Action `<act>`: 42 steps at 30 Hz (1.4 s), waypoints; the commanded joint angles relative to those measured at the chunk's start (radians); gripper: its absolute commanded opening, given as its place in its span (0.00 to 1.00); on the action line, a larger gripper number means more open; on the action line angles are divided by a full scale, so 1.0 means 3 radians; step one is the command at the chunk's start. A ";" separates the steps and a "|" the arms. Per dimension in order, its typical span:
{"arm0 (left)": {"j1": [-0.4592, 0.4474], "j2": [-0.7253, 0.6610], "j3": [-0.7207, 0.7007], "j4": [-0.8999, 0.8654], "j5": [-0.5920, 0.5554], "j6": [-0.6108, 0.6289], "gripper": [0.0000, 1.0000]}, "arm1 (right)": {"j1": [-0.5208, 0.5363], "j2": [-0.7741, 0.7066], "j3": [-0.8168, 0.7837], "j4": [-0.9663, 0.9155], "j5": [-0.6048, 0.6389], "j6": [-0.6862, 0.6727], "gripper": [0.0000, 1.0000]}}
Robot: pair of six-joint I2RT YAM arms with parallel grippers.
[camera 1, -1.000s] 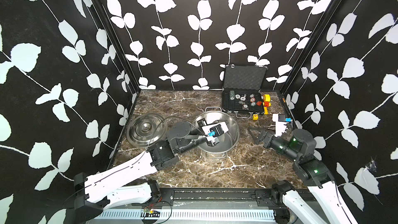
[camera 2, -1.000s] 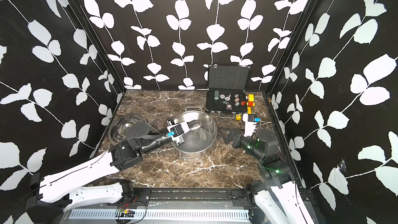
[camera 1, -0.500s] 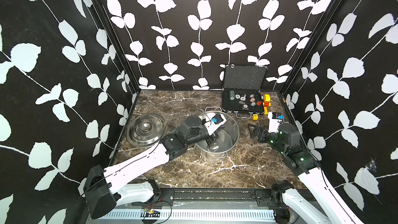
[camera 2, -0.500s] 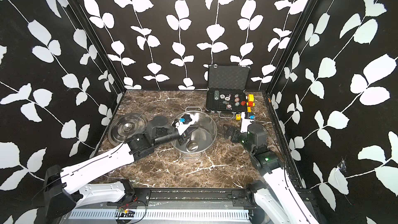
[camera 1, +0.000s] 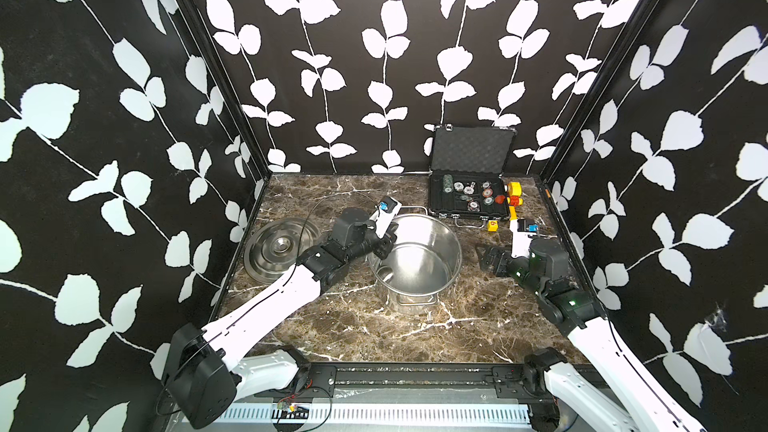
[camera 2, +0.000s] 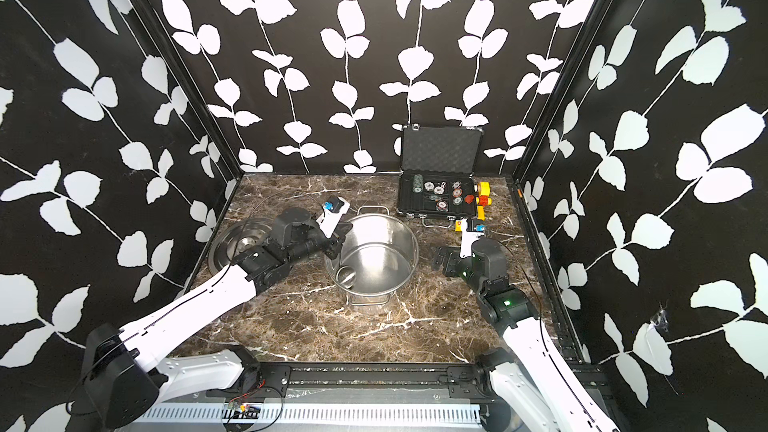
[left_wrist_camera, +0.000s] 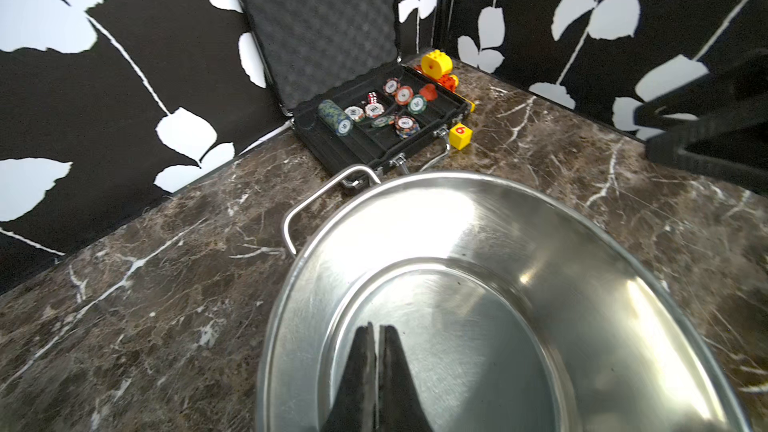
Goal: Stir the soup with a spoon
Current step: Stir the soup in the pan with a stick.
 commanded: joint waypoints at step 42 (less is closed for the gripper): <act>-0.1063 0.1067 0.0964 -0.0293 0.0851 0.0948 0.00 | 0.0014 -0.0254 -0.0125 -0.0011 0.0112 0.0058 1.00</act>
